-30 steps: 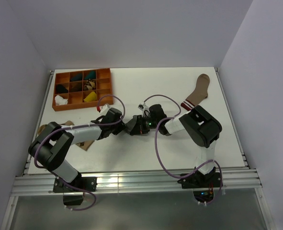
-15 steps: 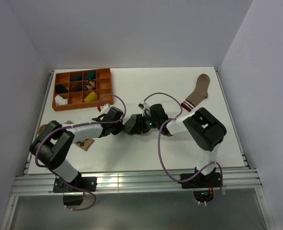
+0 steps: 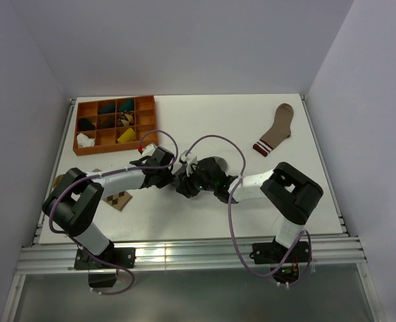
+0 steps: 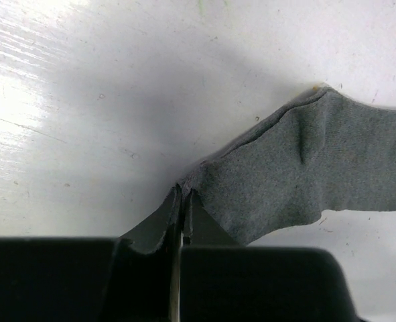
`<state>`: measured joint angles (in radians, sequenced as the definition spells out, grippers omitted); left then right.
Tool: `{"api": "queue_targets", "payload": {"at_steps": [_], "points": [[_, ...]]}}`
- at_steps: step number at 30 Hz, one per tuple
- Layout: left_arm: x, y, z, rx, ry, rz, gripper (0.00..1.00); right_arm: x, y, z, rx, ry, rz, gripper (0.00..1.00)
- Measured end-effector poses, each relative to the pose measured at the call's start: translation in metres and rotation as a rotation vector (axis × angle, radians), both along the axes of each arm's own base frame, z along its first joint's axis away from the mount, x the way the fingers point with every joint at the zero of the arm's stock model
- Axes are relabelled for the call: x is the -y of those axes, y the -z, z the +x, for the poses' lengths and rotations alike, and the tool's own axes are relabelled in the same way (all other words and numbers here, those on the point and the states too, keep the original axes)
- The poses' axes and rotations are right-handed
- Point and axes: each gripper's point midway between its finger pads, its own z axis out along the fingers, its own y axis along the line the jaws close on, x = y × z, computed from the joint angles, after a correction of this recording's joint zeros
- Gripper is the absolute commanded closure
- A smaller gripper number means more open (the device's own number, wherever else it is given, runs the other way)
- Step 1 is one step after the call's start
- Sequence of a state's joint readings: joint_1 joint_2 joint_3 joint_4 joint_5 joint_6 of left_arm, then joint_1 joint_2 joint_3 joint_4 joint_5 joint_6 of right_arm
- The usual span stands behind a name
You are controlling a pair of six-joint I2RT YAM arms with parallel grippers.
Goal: Roll the socks
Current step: Roll the sock at the center of the board.
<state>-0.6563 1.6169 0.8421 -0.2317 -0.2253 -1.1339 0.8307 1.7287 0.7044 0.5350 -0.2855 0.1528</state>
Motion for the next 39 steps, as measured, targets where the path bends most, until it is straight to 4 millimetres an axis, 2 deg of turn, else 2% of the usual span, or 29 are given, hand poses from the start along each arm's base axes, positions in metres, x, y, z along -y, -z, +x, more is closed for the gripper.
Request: {"api": "queue_targets", "payload": {"at_steps": [13,14,17,18,19,20,21,22,23,27,31,32,36,39], "points": [[0.0,0.003,-0.003,-0.019,0.011,0.008,1.0,-0.005,0.023,-0.002,0.148,0.022,-0.15,0.59],[0.0,0.003,-0.003,-0.021,0.011,0.009,1.0,-0.007,0.024,-0.002,0.159,0.03,-0.158,0.6],[0.0,0.003,-0.003,-0.024,0.011,0.006,1.0,-0.011,0.025,0.001,0.187,0.05,-0.171,0.75],[0.0,0.003,-0.003,-0.025,0.011,0.004,1.0,-0.012,0.025,0.003,0.195,0.059,-0.173,0.86],[0.0,0.003,-0.003,-0.026,0.009,0.002,0.99,-0.011,0.025,0.004,0.202,0.066,-0.176,0.91],[0.0,0.003,-0.003,-0.027,0.009,0.0,0.98,-0.011,0.025,0.005,0.201,0.074,-0.176,0.98],[0.0,0.003,-0.003,-0.028,0.009,-0.002,0.96,-0.011,0.025,0.005,0.202,0.078,-0.176,1.0],[0.0,0.003,-0.003,-0.029,0.007,-0.006,0.93,-0.011,0.025,0.006,0.199,0.082,-0.175,1.0],[0.0,0.003,-0.002,-0.03,0.004,-0.01,0.85,-0.011,0.025,0.006,0.195,0.086,-0.172,1.0],[-0.005,0.001,-0.001,-0.03,-0.018,-0.039,0.65,-0.009,0.025,0.007,0.144,0.099,-0.142,1.0],[-0.017,-0.011,-0.001,-0.002,-0.06,-0.075,0.49,-0.006,0.024,0.008,0.049,0.097,-0.084,1.0],[-0.02,-0.015,0.0,0.013,-0.07,-0.087,0.42,-0.005,0.024,0.008,0.023,0.095,-0.07,1.0],[-0.02,-0.036,0.005,0.09,-0.085,-0.149,0.4,0.004,0.024,0.01,-0.107,0.098,0.004,1.0],[-0.018,-0.042,0.006,0.128,-0.092,-0.189,0.39,0.012,0.023,0.009,-0.208,0.107,0.059,1.0]]}}
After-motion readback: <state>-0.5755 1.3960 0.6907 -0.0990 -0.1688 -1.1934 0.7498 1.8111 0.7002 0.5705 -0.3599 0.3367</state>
